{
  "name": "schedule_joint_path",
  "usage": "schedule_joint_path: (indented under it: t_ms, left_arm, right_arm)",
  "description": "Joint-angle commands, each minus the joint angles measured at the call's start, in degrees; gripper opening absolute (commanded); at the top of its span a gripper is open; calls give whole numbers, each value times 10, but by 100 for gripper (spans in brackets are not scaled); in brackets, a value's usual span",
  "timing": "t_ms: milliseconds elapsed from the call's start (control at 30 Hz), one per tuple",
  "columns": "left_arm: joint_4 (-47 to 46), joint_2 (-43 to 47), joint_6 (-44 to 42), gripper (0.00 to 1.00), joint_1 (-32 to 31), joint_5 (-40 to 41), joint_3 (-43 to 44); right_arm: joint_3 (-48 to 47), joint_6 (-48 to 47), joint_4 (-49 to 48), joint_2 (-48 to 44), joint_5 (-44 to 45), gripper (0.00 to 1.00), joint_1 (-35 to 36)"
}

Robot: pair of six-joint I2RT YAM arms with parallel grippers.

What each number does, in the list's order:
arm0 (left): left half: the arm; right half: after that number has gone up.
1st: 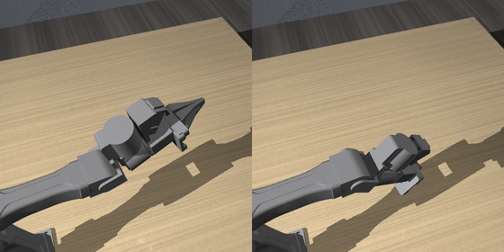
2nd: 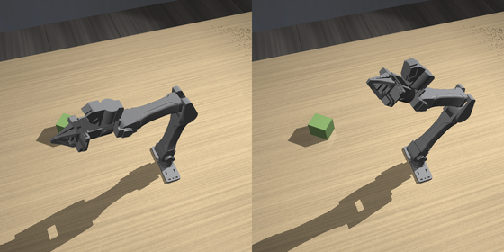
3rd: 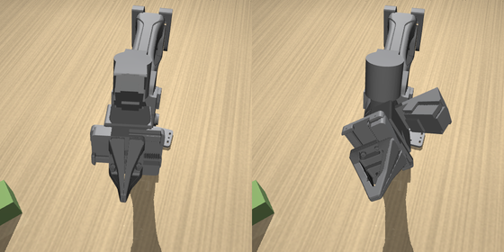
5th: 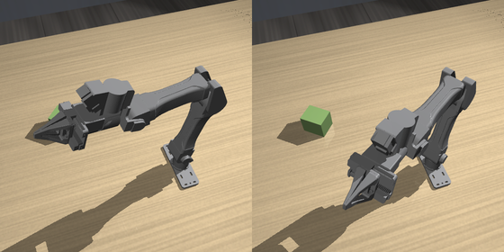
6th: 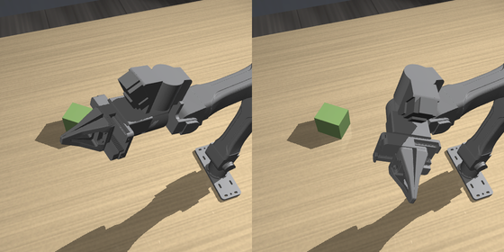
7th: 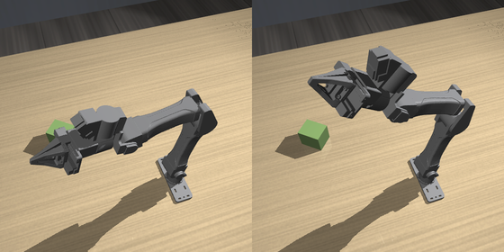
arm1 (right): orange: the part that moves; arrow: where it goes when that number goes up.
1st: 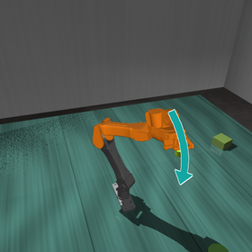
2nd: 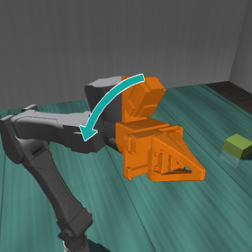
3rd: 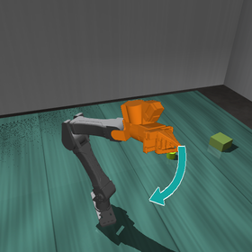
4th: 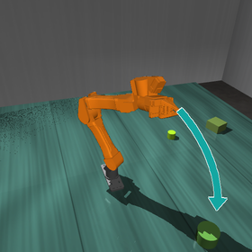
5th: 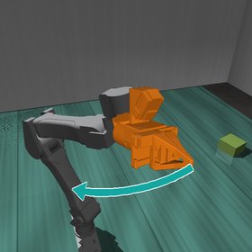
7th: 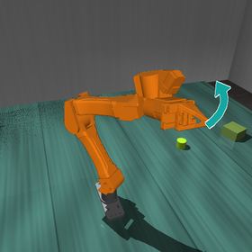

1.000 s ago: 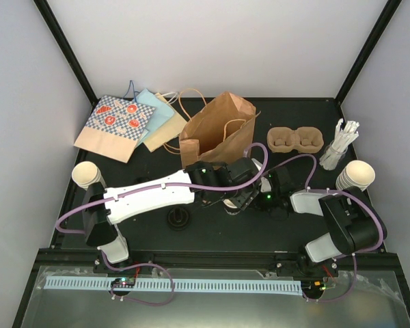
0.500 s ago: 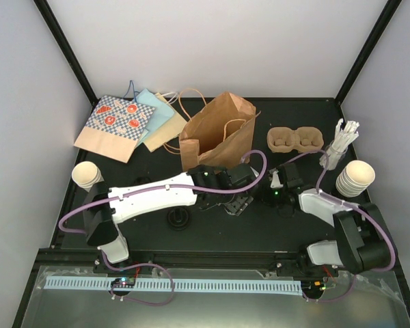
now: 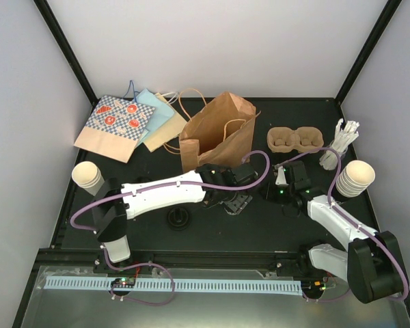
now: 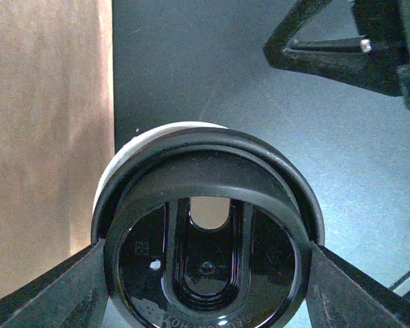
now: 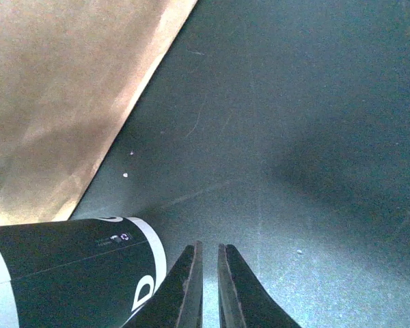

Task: Pack the takeout coffee

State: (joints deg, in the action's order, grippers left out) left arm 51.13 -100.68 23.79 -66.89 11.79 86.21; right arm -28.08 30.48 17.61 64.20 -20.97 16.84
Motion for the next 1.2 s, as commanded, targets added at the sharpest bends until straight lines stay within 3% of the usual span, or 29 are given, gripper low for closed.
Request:
schedule_joint_path:
  t_ms: [0, 767, 1033, 1167]
  left_arm:
    - [12, -15, -5, 67, 3, 17, 26]
    - [13, -52, -15, 67, 3, 52, 41]
    - [35, -71, -8, 67, 8, 39, 48]
    - [41, -73, 1, 68, 14, 43, 44]
  right_arm:
    - [-13, -14, 19, -9, 11, 11, -1]
    - [-8, -30, 8, -3, -33, 13, -1]
    - [-10, -49, 5, -33, -66, 22, -1]
    - [-7, -52, -2, -66, -82, 32, -1]
